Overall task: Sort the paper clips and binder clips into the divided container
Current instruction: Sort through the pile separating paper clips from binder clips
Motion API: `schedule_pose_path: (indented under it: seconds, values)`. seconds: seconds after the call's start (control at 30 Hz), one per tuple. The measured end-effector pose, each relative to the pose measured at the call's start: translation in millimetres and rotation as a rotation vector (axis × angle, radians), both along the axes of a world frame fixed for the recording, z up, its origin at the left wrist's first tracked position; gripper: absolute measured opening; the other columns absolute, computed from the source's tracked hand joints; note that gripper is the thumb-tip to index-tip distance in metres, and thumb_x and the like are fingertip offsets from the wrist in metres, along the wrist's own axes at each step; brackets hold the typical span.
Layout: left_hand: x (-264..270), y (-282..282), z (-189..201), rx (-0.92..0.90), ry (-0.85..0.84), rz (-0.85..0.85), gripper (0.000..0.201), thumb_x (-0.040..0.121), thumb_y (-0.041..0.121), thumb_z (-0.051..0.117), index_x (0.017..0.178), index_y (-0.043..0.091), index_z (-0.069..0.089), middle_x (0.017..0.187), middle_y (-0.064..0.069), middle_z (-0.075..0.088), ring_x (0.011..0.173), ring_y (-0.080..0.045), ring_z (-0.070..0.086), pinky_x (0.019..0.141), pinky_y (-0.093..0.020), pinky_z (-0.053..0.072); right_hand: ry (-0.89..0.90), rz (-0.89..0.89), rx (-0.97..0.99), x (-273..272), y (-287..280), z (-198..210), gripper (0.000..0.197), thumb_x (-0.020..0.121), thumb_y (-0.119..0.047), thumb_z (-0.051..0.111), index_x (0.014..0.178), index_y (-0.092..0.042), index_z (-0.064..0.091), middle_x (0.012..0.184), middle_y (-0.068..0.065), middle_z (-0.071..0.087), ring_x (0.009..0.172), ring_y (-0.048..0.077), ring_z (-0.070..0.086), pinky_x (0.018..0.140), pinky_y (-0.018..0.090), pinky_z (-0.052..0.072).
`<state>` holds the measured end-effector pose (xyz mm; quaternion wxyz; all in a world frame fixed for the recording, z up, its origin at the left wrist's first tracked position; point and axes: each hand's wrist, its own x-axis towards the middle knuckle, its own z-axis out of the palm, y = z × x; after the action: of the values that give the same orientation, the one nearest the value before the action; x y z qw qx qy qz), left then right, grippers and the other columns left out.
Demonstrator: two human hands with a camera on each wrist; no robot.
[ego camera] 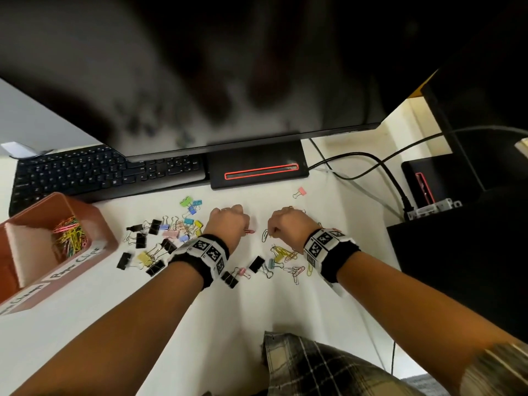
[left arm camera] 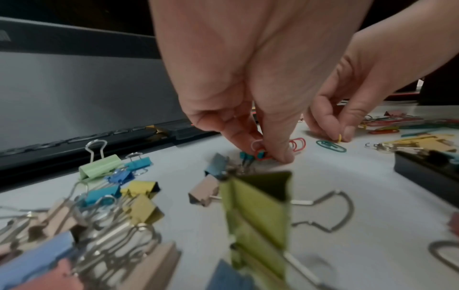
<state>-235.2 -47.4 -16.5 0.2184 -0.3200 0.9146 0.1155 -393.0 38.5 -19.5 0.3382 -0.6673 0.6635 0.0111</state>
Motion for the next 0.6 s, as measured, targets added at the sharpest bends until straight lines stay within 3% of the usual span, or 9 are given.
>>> schedule_pose_path:
  seconds: [0.13, 0.27, 0.37, 0.43, 0.5, 0.6]
  values:
    - [2.4, 3.3, 1.8, -0.056, 0.013, -0.042, 0.012, 0.09, 0.012, 0.047, 0.096, 0.02, 0.054, 0.098, -0.001, 0.059, 0.096, -0.024, 0.055, 0.089, -0.036, 0.034, 0.054, 0.017, -0.052, 1.5, -3.2, -0.9, 0.021, 0.086, -0.007, 0.051, 0.101, -0.018, 0.061, 0.098, 0.004, 0.069, 0.1, 0.024, 0.053, 0.084, 0.035, 0.045]
    - [3.2, 6.4, 1.8, -0.088, -0.003, -0.033, 0.014, 0.089, 0.009, 0.046, 0.097, 0.017, 0.054, 0.097, -0.003, 0.062, 0.094, -0.024, 0.055, 0.089, -0.036, 0.035, -0.049, -0.083, 0.002, -3.2, 2.4, 2.4, 0.021, 0.089, -0.013, 0.051, 0.106, -0.019, 0.062, 0.105, 0.005, 0.066, 0.099, 0.023, 0.056, 0.09, 0.037, 0.047]
    - [5.8, 7.1, -0.8, -0.084, 0.002, -0.029, 0.012, 0.091, 0.015, 0.046, 0.099, 0.017, 0.055, 0.099, -0.002, 0.06, 0.099, -0.023, 0.052, 0.088, -0.036, 0.035, -0.201, -0.318, -0.094, -16.8, 17.9, 9.1, 0.01, 0.084, -0.016, 0.063, 0.093, -0.014, 0.068, 0.097, 0.006, 0.065, 0.086, 0.019, 0.059, 0.084, 0.033, 0.049]
    - [5.1, 6.1, -1.3, -0.045, 0.06, -0.001, 0.012, 0.093, 0.019, 0.046, 0.098, 0.017, 0.057, 0.101, -0.001, 0.057, 0.102, -0.024, 0.048, 0.087, -0.036, 0.034, -0.213, -0.387, -0.121, -23.3, 35.3, 11.0, 0.004, 0.079, -0.015, 0.069, 0.082, -0.013, 0.068, 0.094, 0.005, 0.061, 0.081, 0.019, 0.06, 0.079, 0.037, 0.052]
    - [0.3, 5.6, 3.1, 0.028, 0.142, 0.053, 0.012, 0.092, 0.023, 0.048, 0.094, 0.018, 0.059, 0.101, -0.001, 0.054, 0.101, -0.023, 0.048, 0.085, -0.034, 0.033, -0.135, -0.34, -0.066, -22.1, 54.1, 11.5, 0.002, 0.076, -0.018, 0.07, 0.077, -0.017, 0.069, 0.108, 0.0, 0.057, 0.093, 0.02, 0.059, 0.081, 0.041, 0.051]
    - [-10.2, 11.4, 10.6, 0.192, 0.26, 0.161, 0.014, 0.091, 0.025, 0.054, 0.095, 0.013, 0.061, 0.1, -0.005, 0.057, 0.094, -0.025, 0.054, 0.083, -0.033, 0.039, -0.04, -0.224, -0.055, -11.0, 73.3, 6.8, 0.003, 0.075, -0.022, 0.071, 0.075, -0.019, 0.072, 0.136, -0.003, 0.046, 0.116, 0.022, 0.048, 0.086, 0.026, 0.031]
